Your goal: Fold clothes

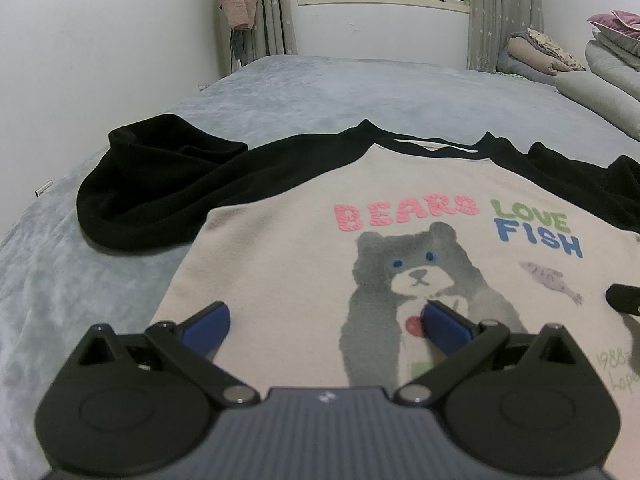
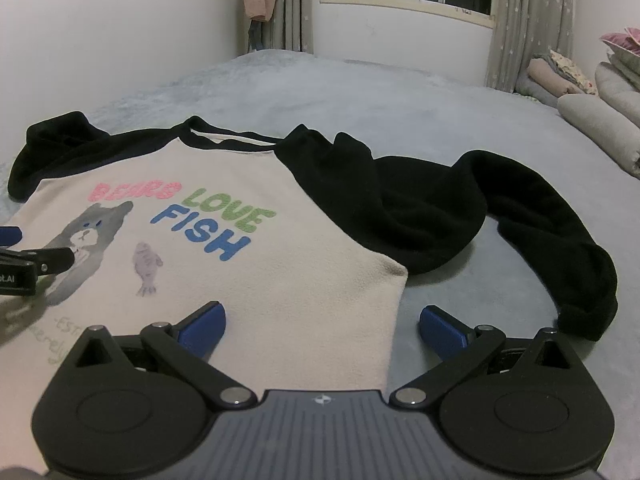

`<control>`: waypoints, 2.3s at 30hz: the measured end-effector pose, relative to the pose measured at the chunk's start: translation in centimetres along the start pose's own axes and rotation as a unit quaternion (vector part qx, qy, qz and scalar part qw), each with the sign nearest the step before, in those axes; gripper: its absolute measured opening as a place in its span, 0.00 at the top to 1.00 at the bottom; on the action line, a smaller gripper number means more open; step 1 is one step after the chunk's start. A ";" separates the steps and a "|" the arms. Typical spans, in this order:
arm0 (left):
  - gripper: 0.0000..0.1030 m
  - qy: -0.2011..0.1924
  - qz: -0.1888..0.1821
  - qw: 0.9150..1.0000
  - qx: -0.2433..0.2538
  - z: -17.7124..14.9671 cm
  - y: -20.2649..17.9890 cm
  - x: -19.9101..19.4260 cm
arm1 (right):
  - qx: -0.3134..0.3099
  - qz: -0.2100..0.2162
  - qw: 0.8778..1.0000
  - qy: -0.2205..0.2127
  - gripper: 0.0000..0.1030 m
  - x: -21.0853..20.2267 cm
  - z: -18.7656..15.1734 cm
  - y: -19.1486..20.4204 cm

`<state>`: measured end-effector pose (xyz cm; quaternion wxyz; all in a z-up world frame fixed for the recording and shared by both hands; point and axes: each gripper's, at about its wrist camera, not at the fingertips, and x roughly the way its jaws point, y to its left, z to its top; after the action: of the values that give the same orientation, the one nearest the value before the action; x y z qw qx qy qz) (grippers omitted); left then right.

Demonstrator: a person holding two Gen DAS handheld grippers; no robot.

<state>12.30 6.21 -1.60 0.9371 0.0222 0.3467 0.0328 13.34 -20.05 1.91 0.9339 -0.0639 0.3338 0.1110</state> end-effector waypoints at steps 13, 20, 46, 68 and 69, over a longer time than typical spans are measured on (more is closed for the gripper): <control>0.00 0.000 0.000 1.000 0.000 0.0 0.0 0.0 | -0.002 -0.003 1.000 -0.003 0.00 -0.2 -0.1 0.1; 0.00 0.000 0.000 1.000 -0.001 0.0 -0.1 0.0 | -0.003 -0.001 1.000 -0.004 0.00 -0.3 0.0 0.2; 0.00 0.000 0.001 1.000 -0.002 0.0 -0.2 -0.1 | 0.039 0.046 0.998 -0.012 0.00 -1.2 0.5 0.1; 0.00 0.000 0.002 1.000 -0.002 -0.1 -0.3 -0.1 | -0.002 0.013 1.000 -0.004 0.00 -0.6 -0.3 1.7; 0.00 0.000 0.002 1.000 -0.002 -0.1 -0.3 -0.1 | -0.002 0.013 1.000 -0.004 0.00 -0.6 -0.3 1.7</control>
<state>12.18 5.91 -1.57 0.9370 0.0214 0.3470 0.0352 12.29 -18.54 2.01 0.9336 -0.0610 0.3307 0.1236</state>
